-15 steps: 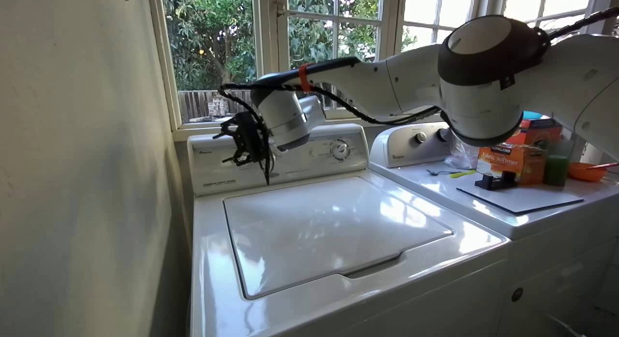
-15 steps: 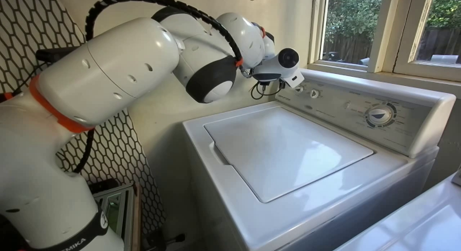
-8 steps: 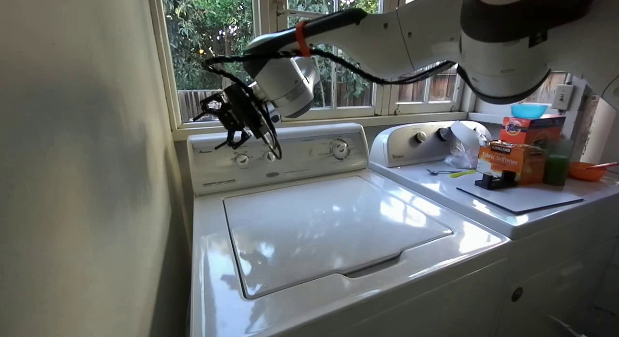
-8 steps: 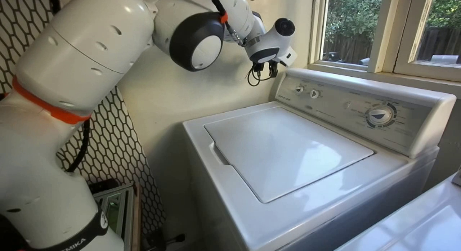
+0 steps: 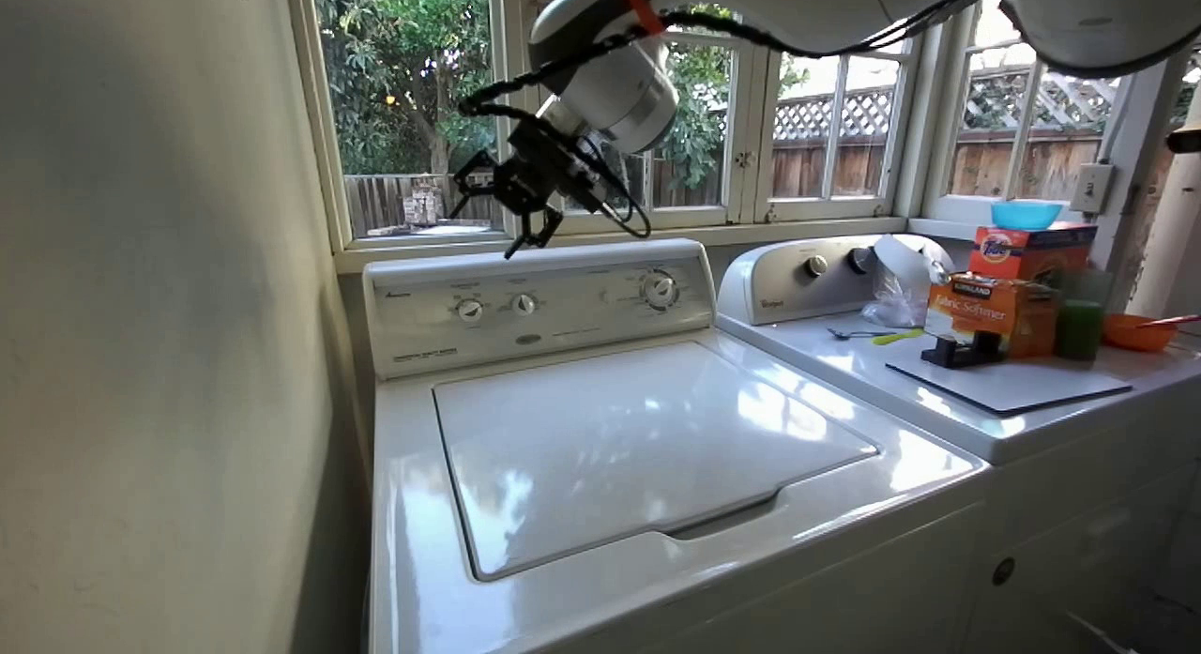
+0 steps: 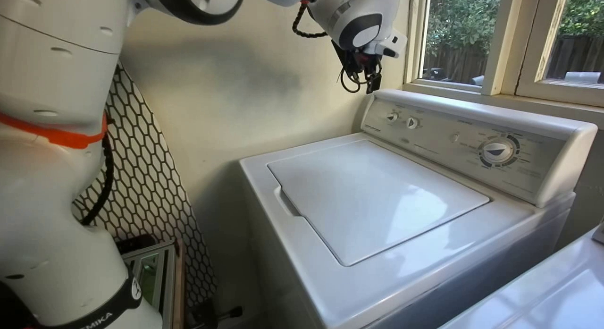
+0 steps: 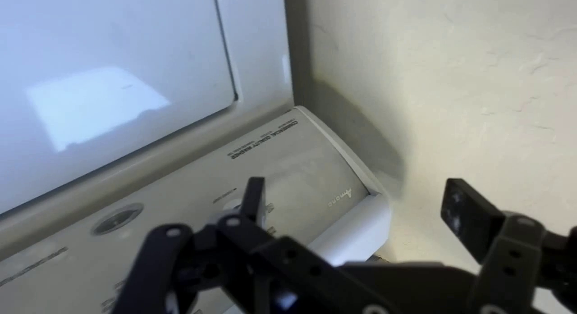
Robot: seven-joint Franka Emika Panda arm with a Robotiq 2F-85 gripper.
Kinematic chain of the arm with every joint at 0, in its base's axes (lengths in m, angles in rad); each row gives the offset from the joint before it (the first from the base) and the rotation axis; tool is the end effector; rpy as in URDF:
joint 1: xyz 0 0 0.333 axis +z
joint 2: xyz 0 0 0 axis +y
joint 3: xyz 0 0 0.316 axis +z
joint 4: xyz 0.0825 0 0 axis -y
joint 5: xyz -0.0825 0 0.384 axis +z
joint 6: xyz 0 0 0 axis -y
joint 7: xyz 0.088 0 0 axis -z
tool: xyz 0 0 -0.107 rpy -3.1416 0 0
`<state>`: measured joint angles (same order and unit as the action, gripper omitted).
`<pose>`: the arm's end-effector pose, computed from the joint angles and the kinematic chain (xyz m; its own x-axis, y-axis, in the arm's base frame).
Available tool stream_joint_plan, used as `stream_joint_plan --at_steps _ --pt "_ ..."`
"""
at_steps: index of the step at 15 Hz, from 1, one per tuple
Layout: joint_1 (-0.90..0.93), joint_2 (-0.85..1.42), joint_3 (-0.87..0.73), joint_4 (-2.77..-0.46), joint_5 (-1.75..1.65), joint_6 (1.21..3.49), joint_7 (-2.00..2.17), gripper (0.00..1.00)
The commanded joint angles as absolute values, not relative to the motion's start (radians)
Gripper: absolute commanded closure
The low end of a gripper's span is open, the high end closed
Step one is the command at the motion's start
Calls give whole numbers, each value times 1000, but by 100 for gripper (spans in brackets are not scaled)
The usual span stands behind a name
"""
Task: Turn the knob on the far left to the right.
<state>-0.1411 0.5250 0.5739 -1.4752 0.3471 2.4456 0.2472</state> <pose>0.6951 0.2278 0.4695 0.9473 -0.2374 0.2152 -0.0492 -0.7714 -0.6345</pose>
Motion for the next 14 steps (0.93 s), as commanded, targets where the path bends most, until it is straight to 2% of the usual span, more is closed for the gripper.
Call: stream_joint_plan --at_steps 1,5,9,14 --pt "-78 292 397 -1608 366 2266 209 0" --pt "11 151 256 -1658 267 2050 221 0" --pt "81 63 198 -1693 137 1852 232 0" --pt "110 68 182 -1668 115 1833 226 0"
